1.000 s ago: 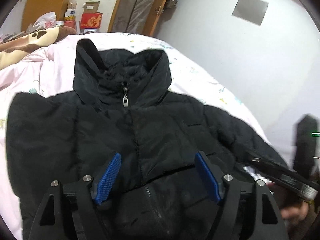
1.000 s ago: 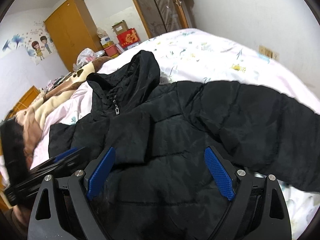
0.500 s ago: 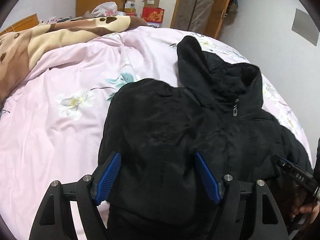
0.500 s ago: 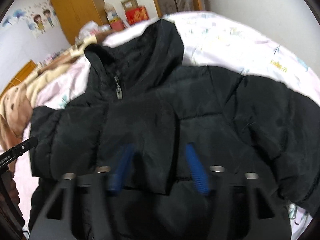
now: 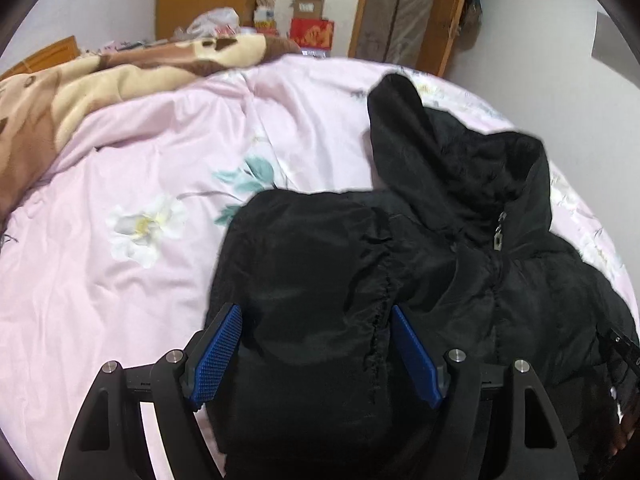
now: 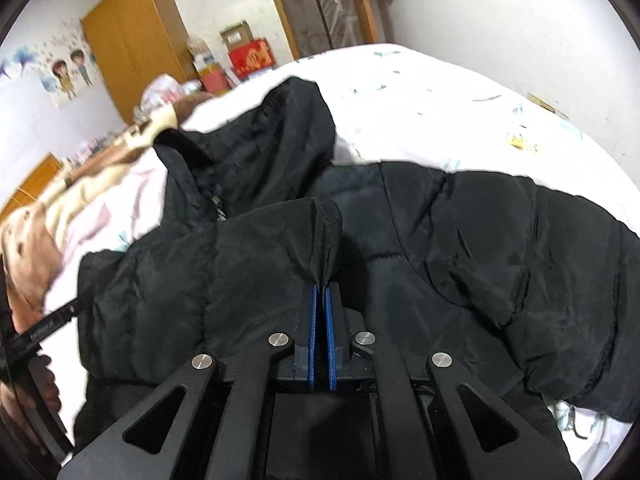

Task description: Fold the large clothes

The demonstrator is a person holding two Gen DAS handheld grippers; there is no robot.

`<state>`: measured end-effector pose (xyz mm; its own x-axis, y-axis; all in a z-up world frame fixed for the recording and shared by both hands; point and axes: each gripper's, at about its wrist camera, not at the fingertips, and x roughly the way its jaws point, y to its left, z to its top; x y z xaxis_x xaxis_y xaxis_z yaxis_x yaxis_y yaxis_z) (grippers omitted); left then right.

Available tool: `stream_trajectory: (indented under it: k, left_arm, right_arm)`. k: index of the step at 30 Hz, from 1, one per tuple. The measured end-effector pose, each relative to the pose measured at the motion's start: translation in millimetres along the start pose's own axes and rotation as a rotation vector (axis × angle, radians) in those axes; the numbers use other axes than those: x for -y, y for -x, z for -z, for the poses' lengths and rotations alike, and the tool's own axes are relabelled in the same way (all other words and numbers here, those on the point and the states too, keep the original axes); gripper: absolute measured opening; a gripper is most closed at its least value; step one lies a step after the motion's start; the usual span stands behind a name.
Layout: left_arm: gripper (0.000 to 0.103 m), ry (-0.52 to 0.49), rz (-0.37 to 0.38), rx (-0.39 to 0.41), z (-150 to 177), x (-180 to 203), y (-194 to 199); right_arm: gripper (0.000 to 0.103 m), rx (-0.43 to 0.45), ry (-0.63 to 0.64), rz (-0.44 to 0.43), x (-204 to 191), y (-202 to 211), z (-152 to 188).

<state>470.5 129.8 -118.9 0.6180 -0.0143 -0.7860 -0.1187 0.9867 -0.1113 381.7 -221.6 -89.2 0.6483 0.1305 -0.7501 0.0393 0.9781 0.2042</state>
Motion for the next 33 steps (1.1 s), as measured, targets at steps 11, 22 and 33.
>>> stream_trajectory:
  k: [11, 22, 33]
  left_arm:
    - [0.083, 0.013, -0.034, -0.1, -3, -2, -48]
    - [0.088, 0.082, -0.04, -0.072, -3, -7, -25]
    - [0.087, 0.031, 0.038, 0.026, 6, 18, 79]
  right_arm:
    - [0.004, -0.107, 0.005, 0.081, 14, -39, 12]
    - [0.008, -0.084, -0.041, 0.082, 18, -26, 9]
    - [0.034, 0.069, -0.186, 0.023, 56, 87, 14]
